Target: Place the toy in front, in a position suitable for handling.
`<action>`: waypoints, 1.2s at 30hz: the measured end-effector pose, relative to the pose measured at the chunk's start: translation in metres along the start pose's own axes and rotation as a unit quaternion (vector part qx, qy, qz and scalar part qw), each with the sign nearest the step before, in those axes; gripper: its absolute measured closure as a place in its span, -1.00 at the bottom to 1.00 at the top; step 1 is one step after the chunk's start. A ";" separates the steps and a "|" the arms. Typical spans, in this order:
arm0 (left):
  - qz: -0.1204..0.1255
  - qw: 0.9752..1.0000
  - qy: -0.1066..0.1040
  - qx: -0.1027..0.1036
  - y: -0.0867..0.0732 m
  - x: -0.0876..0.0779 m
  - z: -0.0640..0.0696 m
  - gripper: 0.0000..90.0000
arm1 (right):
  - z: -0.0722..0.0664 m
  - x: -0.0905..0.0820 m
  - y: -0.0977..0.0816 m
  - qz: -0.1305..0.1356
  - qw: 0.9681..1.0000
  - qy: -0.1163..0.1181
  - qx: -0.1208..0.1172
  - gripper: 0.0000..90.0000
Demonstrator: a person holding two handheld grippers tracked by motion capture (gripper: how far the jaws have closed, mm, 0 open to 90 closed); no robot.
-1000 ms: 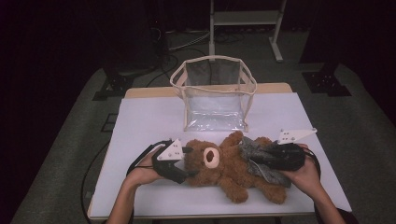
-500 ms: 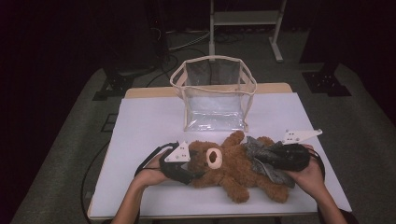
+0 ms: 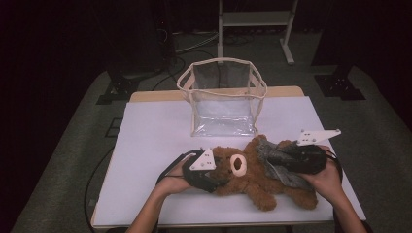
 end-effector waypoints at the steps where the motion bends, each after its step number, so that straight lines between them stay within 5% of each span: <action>1: -0.001 1.000 0.002 -0.003 0.001 0.001 0.000 -0.32 | -0.003 0.003 0.003 -0.001 1.000 0.006 -0.006 0.62; 9: 0.003 1.000 0.006 -0.016 -0.005 -0.006 -0.006 -0.33 | -0.024 0.029 0.002 -0.042 0.998 0.036 -0.037 0.62; 16: 0.008 1.000 0.005 -0.022 -0.007 -0.012 -0.008 -0.29 | -0.026 0.007 -0.008 -0.053 0.998 0.024 -0.033 0.63; 22: 0.009 1.000 0.013 -0.026 -0.007 -0.009 -0.009 -0.24 | -0.034 0.001 0.004 -0.058 0.997 0.018 -0.049 0.63; 27: 0.015 0.999 0.027 -0.039 -0.008 -0.008 -0.012 -0.24 | -0.046 0.026 0.028 -0.062 0.994 0.046 -0.078 0.62; 31: 0.018 0.998 0.042 -0.047 -0.009 -0.009 -0.015 -0.24 | -0.047 0.050 0.026 -0.080 0.992 0.054 -0.082 0.62; 36: 0.020 0.998 0.037 -0.051 -0.010 -0.014 -0.018 -0.22 | -0.036 0.055 0.014 -0.079 0.993 0.052 -0.066 0.64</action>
Point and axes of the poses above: each handheld gripper's, and its own axes: x roughly forward along the jaws, y roughly out of its top, z roughly to its right, the point moved 2 cm from there along x, roughly forward along the jaws, and after that the axes turned 4 degrees about x, right-handed, at the moved point
